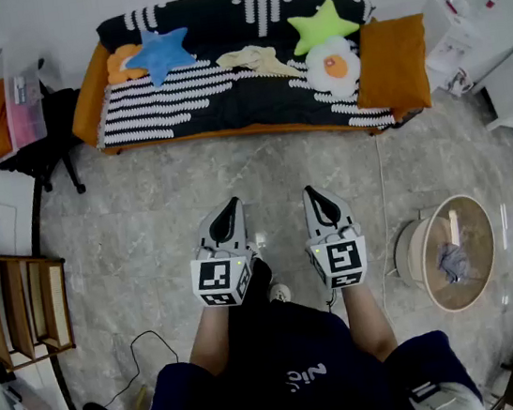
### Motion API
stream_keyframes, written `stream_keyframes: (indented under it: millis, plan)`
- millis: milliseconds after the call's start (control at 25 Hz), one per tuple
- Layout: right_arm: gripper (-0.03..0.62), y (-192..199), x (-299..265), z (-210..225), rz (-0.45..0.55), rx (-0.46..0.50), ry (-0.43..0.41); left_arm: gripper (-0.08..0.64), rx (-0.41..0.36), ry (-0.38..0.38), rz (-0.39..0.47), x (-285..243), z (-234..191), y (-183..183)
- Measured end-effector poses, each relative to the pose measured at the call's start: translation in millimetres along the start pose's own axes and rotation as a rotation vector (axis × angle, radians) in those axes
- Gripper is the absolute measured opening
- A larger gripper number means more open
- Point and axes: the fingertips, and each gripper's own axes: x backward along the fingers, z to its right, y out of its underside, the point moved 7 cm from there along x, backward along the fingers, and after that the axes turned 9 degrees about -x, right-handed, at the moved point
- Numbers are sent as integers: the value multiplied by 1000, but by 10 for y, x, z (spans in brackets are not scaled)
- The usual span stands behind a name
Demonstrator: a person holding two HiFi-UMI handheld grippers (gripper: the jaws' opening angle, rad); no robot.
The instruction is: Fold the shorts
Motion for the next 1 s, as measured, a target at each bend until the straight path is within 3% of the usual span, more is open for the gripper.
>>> stream_keyframes:
  millis: [280,480,640,680,720,760,880,1000]
  plan:
    - [8,236,581,-205,-15,-12,8,3,8,-14,4,533,309,89]
    - [9,286,661,-304,6,-31,30,3,-8,6,1,657,304,144]
    - [14,326,628,-344,5,-61,26,6,29,37,11,655,244,182]
    - [75,335,604,-360,-3,-68,11,99,46,62,12,639,227,190]
    - [209,341,574,-380,-11,-77,-12,234,58,89,14,623,210,190]
    - [245,341,542,-403,-13,-89,-38,310,64,114,19,615,189,178]
    - [387,324,465,-444,-6,-126,-95,368,53,175,45,626,121,89]
    - [402,283,388,-443,2,-124,-51,370,33,205,52,579,-3,67]
